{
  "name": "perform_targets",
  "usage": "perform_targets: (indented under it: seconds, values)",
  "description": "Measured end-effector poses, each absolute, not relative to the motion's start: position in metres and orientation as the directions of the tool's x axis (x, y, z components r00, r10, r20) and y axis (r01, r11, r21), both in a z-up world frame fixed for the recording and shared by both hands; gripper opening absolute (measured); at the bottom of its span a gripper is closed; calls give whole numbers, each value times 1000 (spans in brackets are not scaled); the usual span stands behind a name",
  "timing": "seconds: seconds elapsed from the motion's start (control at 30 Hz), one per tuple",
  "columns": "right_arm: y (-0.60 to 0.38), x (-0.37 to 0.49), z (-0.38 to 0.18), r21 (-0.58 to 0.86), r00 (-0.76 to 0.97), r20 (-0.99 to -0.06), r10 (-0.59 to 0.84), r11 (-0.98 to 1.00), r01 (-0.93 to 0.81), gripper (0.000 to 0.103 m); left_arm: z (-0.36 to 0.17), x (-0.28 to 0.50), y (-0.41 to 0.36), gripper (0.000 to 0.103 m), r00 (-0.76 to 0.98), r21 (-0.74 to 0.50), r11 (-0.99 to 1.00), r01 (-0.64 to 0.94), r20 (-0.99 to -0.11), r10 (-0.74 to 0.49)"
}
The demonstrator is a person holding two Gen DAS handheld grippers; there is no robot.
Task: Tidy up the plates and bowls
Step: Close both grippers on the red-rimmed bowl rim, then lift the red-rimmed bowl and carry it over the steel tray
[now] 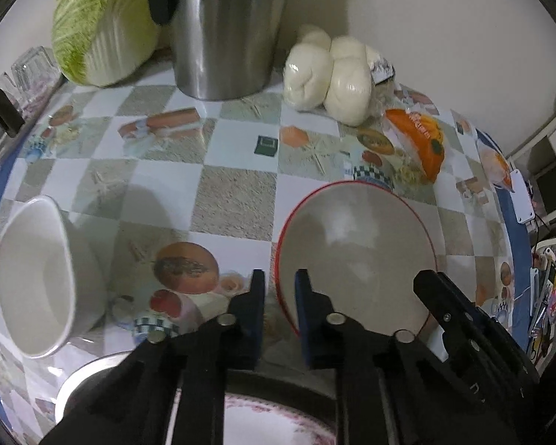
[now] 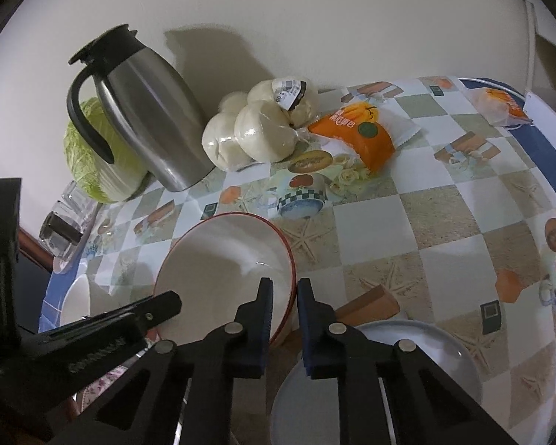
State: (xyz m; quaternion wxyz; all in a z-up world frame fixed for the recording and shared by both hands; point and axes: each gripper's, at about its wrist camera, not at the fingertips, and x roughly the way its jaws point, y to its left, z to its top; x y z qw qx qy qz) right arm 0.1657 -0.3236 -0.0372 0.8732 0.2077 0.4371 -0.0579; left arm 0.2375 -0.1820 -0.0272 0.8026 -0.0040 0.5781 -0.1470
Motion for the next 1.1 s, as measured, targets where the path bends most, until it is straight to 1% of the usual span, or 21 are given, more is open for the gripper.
perform_targets:
  seconds: [0.3,0.5,0.67,0.9,1.1]
  values:
    - [-320,173,-49,286,590,-804,72,917,277,14,-35,239,-186,11,305,-176,954,244,-919,-248]
    - [-320,170,-47,311,608,-788,97,915,257,14,-33,237,-181,11,325,-186,955,229,-911,-256]
    - [-320,164,-34,332,635,-765,108,911,245,15,-17,232,-177,11,359,-199,953,229,-893,-273]
    - [-313,148,-1,344,672,-730,122,915,209,15,16,210,-165,11,410,-196,952,234,-869,-279]
    - [-293,129,26,325,680,-721,131,931,166,15,35,190,-142,11,419,-226,955,193,-861,-288]
